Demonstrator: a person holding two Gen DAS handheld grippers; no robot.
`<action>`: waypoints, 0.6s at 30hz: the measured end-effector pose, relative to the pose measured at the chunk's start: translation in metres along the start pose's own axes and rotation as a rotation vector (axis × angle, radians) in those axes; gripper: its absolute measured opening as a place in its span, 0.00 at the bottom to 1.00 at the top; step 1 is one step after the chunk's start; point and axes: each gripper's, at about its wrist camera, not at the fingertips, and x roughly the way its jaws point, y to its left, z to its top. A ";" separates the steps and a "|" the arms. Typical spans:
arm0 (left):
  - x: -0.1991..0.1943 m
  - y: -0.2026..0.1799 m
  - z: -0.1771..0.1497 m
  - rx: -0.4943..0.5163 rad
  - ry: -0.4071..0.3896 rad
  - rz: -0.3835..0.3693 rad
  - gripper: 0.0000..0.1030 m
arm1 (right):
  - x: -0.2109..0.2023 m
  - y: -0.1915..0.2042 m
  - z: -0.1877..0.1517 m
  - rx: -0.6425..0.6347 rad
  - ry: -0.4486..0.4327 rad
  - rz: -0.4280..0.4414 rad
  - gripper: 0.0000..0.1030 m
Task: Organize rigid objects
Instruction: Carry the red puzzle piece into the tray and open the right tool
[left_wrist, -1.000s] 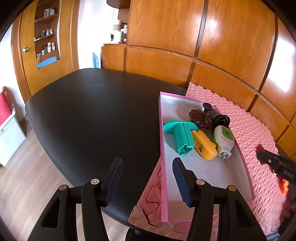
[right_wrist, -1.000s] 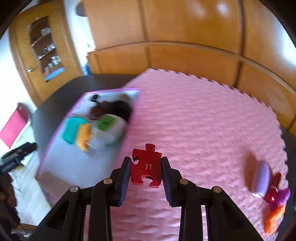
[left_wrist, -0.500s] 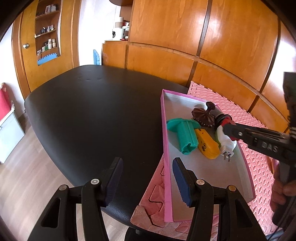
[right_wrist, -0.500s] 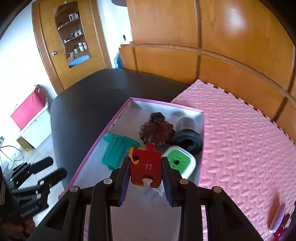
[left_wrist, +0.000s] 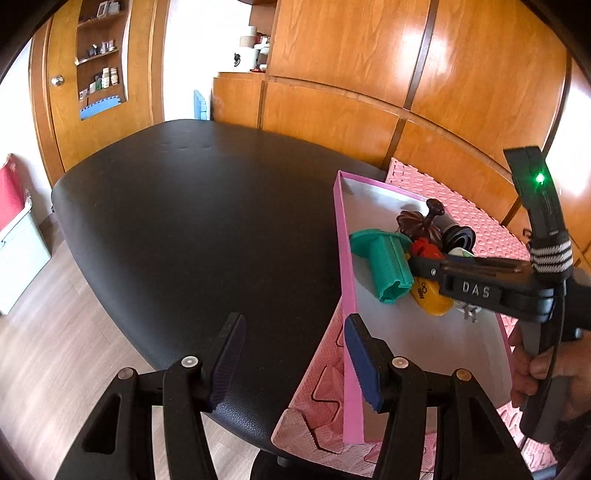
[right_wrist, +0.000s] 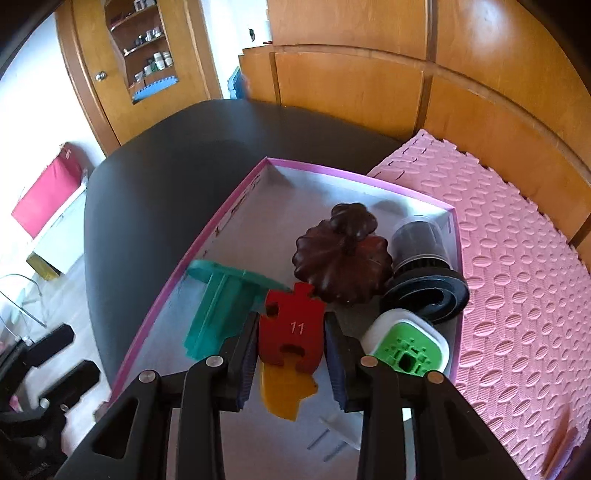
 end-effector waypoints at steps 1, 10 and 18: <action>-0.001 0.000 0.000 -0.001 -0.003 0.001 0.55 | 0.001 -0.001 -0.001 0.008 0.007 0.003 0.32; -0.005 -0.003 0.000 0.010 -0.015 0.003 0.55 | -0.023 -0.004 -0.011 0.057 -0.074 0.013 0.42; -0.011 -0.010 -0.002 0.030 -0.023 -0.004 0.55 | -0.044 -0.010 -0.023 0.104 -0.126 -0.018 0.42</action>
